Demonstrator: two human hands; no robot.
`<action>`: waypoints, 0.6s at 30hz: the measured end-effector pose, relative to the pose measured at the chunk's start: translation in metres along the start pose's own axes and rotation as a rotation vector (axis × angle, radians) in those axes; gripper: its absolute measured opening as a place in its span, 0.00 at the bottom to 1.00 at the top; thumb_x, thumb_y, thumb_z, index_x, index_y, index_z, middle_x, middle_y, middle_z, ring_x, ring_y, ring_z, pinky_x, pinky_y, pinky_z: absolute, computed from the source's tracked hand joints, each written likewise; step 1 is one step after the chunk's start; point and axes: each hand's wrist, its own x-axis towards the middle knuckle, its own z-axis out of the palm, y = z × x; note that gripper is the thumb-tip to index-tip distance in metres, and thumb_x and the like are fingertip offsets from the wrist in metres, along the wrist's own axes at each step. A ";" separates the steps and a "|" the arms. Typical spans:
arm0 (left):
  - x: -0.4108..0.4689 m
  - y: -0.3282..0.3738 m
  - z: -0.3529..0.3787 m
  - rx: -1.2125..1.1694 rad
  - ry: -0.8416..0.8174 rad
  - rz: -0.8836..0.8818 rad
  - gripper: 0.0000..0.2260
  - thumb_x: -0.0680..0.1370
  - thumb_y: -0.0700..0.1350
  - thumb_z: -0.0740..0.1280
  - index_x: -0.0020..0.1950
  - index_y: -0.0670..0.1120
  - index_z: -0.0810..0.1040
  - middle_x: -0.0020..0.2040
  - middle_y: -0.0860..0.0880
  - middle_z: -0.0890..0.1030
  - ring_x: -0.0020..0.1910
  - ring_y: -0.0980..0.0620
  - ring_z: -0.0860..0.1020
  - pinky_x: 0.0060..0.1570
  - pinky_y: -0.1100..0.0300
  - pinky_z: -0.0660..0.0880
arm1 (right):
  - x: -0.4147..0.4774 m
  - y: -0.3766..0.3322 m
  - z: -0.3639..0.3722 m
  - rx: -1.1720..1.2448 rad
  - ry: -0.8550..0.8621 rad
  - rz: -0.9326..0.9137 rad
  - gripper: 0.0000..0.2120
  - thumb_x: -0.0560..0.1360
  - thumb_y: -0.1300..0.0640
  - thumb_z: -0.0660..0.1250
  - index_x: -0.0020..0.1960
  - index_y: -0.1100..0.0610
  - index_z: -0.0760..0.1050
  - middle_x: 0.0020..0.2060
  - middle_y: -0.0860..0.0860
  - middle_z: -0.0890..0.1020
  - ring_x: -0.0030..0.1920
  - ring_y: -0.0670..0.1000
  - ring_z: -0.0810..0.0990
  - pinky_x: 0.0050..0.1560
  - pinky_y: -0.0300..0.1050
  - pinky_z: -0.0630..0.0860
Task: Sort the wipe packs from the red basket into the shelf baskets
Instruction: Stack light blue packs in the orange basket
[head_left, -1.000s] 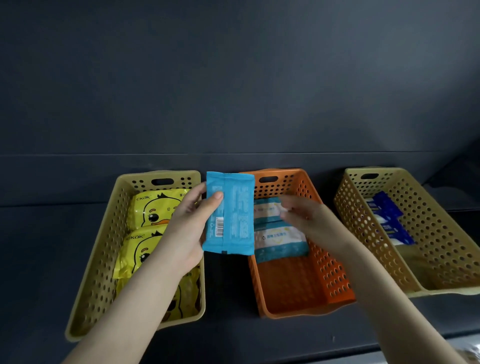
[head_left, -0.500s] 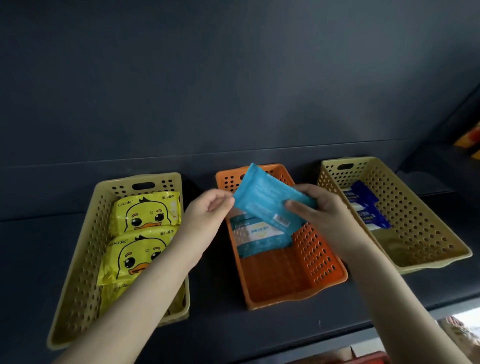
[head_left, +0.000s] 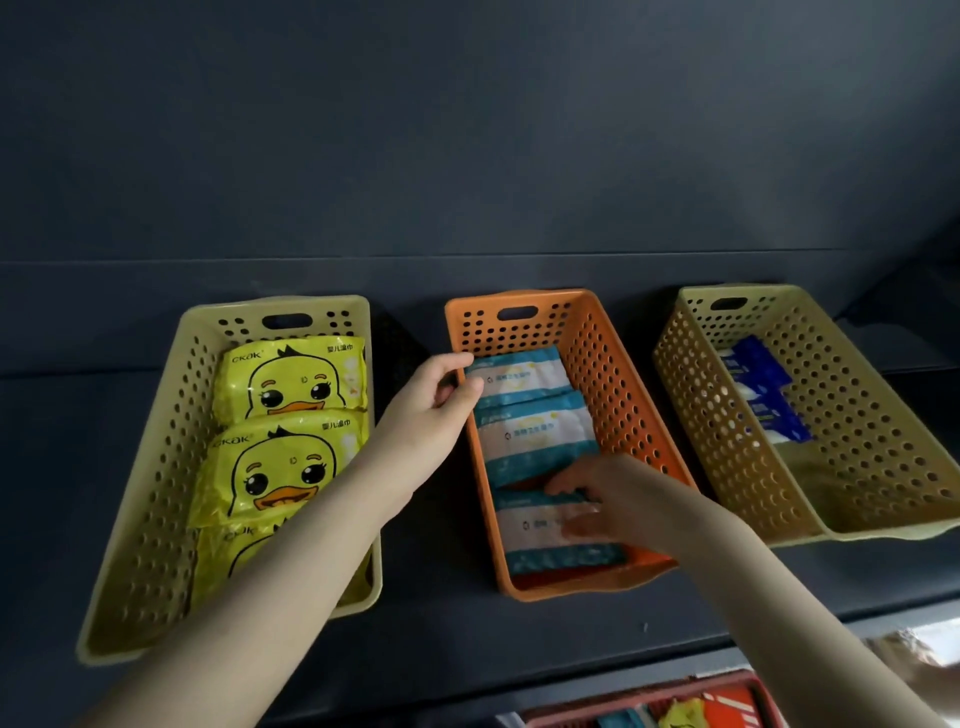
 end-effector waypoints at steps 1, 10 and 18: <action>0.000 0.000 0.001 0.014 -0.001 0.002 0.17 0.81 0.52 0.62 0.70 0.57 0.68 0.62 0.61 0.69 0.62 0.62 0.68 0.45 0.74 0.63 | 0.003 0.000 0.002 -0.010 0.016 0.015 0.22 0.74 0.50 0.70 0.67 0.46 0.73 0.65 0.45 0.74 0.62 0.48 0.74 0.65 0.45 0.70; 0.002 0.000 0.002 0.061 -0.003 -0.022 0.18 0.80 0.51 0.63 0.70 0.59 0.67 0.58 0.65 0.70 0.46 0.74 0.71 0.32 0.79 0.67 | 0.007 -0.004 -0.017 0.122 0.350 -0.082 0.13 0.74 0.54 0.71 0.58 0.50 0.78 0.56 0.44 0.78 0.51 0.43 0.78 0.54 0.39 0.77; 0.001 0.001 0.000 0.056 0.005 -0.024 0.17 0.80 0.51 0.63 0.69 0.60 0.68 0.61 0.64 0.69 0.54 0.65 0.70 0.40 0.75 0.63 | 0.053 -0.005 -0.029 -0.051 0.236 -0.024 0.32 0.68 0.44 0.73 0.69 0.49 0.68 0.67 0.45 0.69 0.69 0.49 0.64 0.71 0.50 0.63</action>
